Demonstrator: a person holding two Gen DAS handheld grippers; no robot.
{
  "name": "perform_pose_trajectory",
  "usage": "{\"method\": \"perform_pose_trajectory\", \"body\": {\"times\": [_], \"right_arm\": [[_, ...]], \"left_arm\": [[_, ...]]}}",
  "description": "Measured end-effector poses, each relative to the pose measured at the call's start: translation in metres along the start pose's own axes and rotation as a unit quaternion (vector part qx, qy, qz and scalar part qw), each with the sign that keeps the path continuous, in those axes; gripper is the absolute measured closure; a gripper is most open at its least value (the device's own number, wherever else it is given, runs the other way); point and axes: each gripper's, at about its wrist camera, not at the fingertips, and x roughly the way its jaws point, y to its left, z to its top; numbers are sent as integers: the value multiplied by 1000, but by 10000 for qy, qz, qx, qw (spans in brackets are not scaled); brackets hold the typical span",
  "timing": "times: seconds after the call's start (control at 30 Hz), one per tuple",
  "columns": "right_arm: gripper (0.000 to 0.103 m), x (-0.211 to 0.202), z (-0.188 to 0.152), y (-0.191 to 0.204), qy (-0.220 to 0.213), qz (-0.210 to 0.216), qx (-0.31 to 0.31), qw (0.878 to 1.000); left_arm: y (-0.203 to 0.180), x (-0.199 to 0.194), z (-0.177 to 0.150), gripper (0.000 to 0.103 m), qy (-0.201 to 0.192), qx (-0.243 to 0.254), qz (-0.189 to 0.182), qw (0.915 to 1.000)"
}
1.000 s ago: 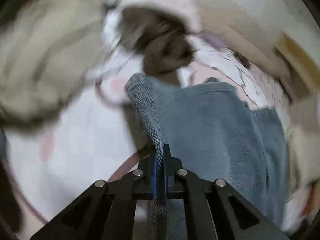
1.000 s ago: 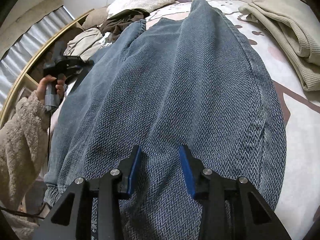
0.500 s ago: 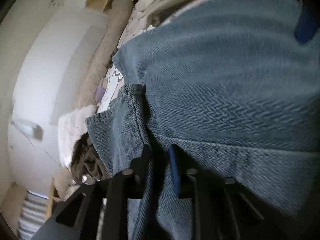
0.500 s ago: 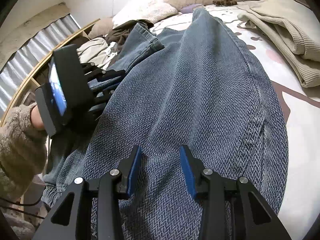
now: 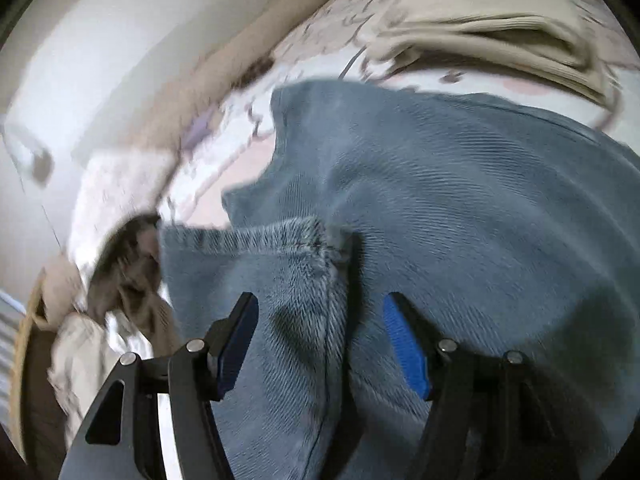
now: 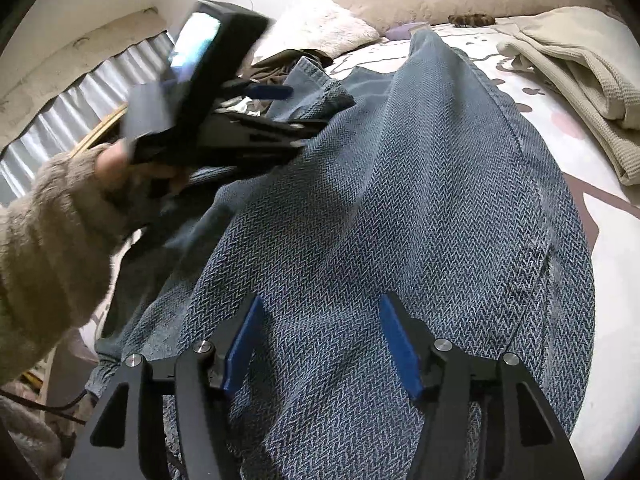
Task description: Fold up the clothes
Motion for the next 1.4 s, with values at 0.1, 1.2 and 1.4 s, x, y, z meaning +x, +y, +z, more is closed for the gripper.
{"method": "perform_pose_trajectory", "body": {"times": [0.1,1.2,1.4], "right_arm": [[41,0,0,-2,-24,88,36,10000],[37,2,7,13,151,-358,-197,9991],[37,-64,21,-3,-398,-425,564,9967]], "left_arm": [[30,16,-1,60,262,-857,-487,9948],[270,0,-218,47,704,-4895,12,8692],[183,-88,-227,47,533,-4036,-709,9106]]}}
